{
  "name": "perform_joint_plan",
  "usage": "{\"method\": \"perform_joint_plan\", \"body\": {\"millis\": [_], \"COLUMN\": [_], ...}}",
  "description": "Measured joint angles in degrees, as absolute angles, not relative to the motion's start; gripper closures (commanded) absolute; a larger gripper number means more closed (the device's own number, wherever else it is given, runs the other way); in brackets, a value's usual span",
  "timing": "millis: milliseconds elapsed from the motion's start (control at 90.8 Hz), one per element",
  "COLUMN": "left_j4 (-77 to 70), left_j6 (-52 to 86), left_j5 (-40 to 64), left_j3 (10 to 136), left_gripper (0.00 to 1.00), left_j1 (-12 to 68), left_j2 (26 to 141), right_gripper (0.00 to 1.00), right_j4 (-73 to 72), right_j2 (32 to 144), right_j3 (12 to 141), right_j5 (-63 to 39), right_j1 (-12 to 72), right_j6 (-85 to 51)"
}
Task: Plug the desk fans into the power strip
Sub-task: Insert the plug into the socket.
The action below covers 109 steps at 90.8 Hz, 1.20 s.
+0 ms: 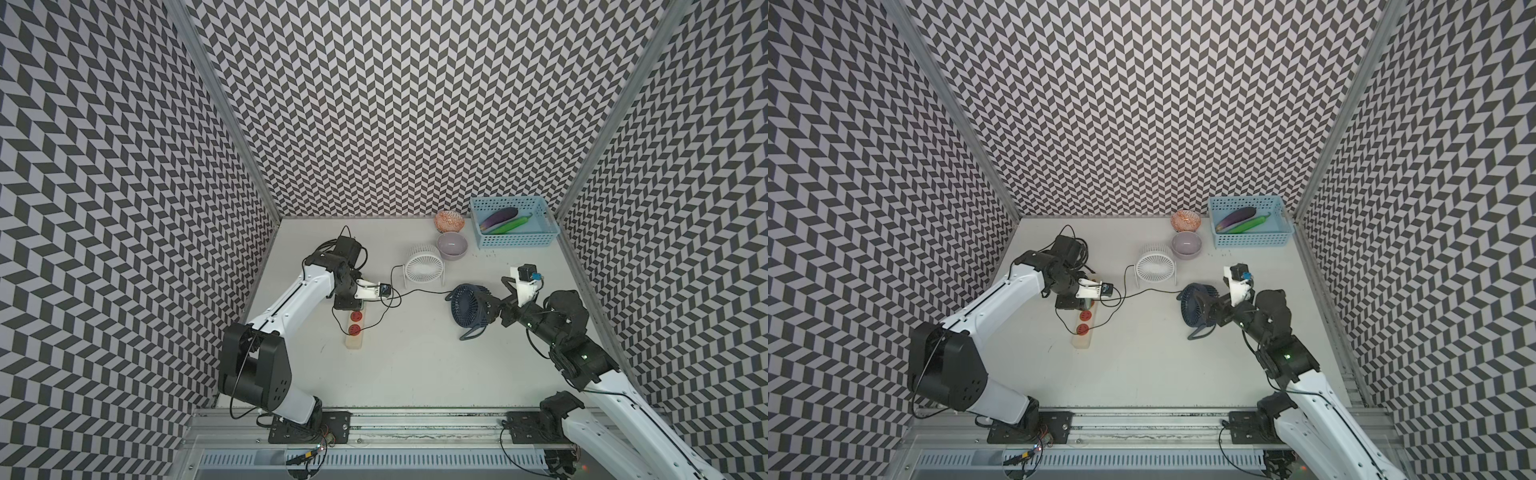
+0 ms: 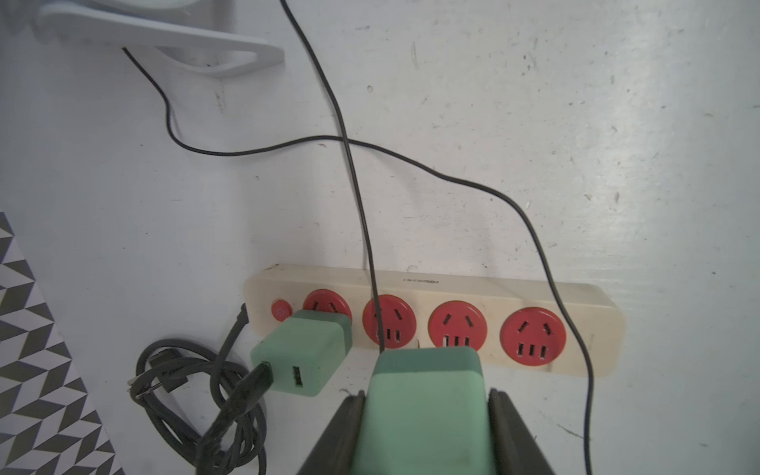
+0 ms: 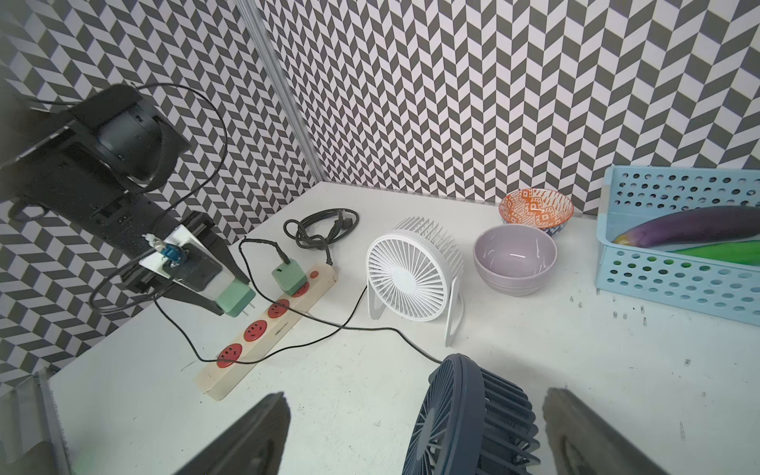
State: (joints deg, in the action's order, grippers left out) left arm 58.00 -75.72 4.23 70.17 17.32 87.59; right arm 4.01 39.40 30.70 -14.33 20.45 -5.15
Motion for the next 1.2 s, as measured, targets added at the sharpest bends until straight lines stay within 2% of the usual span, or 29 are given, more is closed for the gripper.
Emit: {"method": "perform_joint_plan", "body": {"millis": [286,1201], "left_j4": [56.6,51.4], "left_j6": [-78.0,-81.6], "left_j5": [2.8,1.8], "left_j3": [63.5,63.5], "left_gripper": [1.00,1.00], "left_j1": [16.5,15.3], "left_j2": [87.5,89.0], "right_gripper": [0.00,0.00], "right_j4": [2.0,0.8], "right_j2": [38.3,38.1], "right_j3": [28.8,28.0], "right_j5": [-14.4,-14.3], "right_j1": [20.4,20.4], "right_j6": [-5.0,-4.9]}}
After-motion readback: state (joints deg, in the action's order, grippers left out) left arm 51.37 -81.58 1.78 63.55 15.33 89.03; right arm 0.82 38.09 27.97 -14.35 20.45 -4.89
